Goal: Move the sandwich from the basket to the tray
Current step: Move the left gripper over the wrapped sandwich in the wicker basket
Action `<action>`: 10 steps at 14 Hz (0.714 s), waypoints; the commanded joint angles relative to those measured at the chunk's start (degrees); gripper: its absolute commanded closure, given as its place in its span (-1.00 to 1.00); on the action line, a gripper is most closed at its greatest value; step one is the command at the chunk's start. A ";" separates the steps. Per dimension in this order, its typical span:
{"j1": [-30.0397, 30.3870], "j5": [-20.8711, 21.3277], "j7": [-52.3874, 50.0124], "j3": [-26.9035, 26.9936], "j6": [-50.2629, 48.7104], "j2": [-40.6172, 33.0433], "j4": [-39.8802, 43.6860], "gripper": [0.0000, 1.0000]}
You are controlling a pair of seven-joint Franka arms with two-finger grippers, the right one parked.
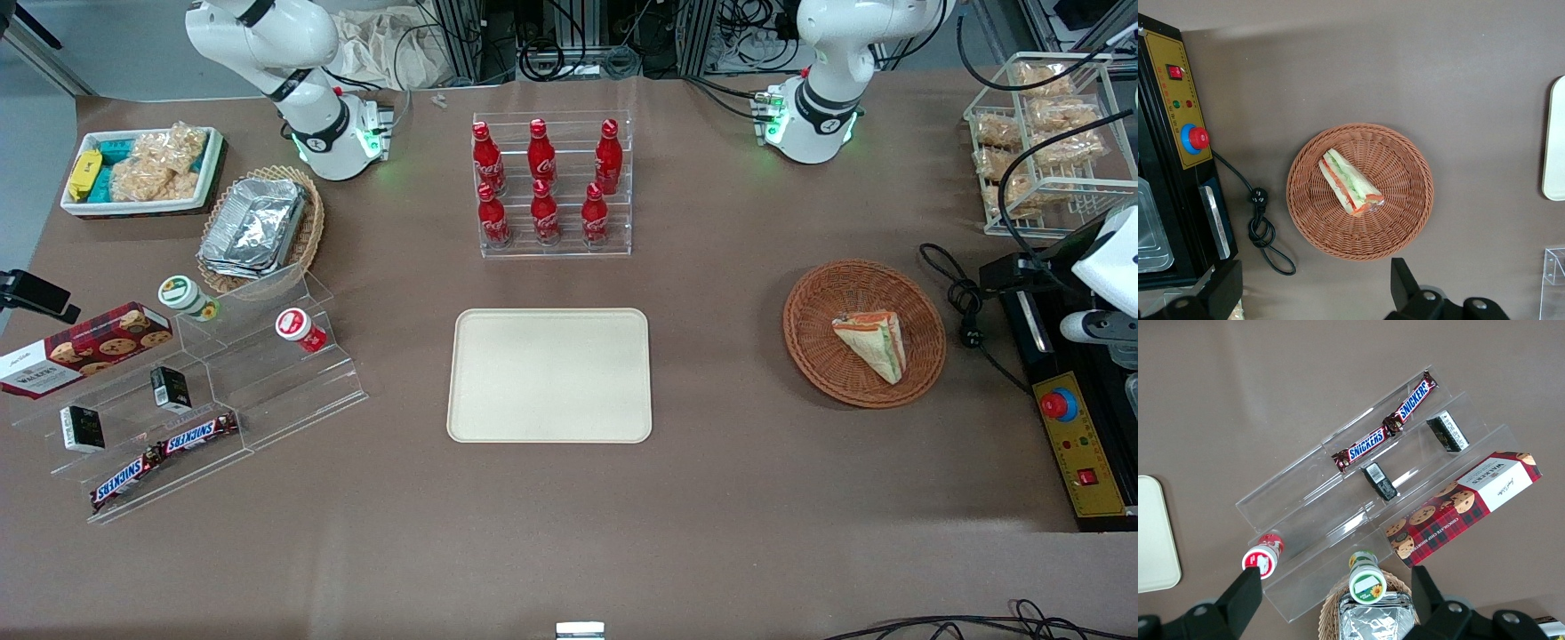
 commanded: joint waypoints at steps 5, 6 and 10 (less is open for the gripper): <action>-0.09 0.61 -13.89 -0.77 -1.72 0.60 -2.75 -1.00; -0.18 0.70 -20.74 -1.12 2.12 -0.28 -6.34 -1.00; -0.26 0.70 -47.77 -1.30 20.75 -5.56 -26.12 -1.00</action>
